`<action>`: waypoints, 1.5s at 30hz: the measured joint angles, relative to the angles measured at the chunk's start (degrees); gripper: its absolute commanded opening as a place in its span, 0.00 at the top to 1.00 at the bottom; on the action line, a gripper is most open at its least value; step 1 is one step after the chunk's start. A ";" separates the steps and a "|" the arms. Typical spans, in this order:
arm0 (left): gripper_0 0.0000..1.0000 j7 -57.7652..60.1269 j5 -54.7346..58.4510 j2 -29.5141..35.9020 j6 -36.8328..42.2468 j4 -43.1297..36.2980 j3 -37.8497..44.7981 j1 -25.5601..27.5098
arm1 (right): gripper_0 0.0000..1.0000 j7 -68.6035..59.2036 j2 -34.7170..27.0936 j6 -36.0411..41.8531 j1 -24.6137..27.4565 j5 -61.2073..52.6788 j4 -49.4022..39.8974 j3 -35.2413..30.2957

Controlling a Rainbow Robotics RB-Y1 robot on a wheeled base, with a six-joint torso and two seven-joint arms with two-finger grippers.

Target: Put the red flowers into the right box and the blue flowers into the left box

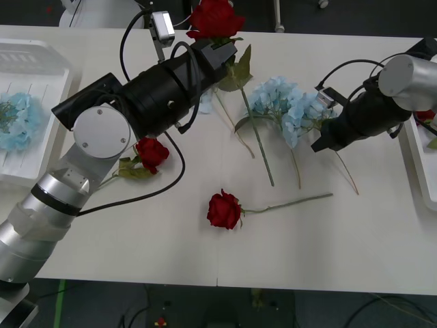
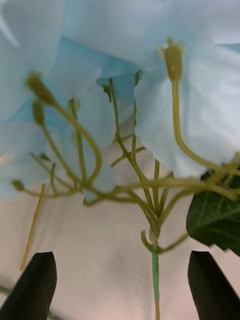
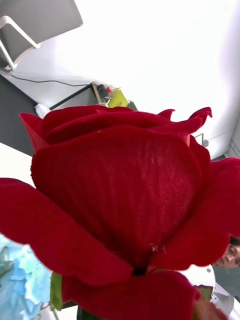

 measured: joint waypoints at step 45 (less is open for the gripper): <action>1.00 0.06 -0.47 -3.09 -8.70 0.02 -4.78 -0.34 | 0.14 11.02 -5.00 15.13 13.07 -39.97 -23.67 -8.07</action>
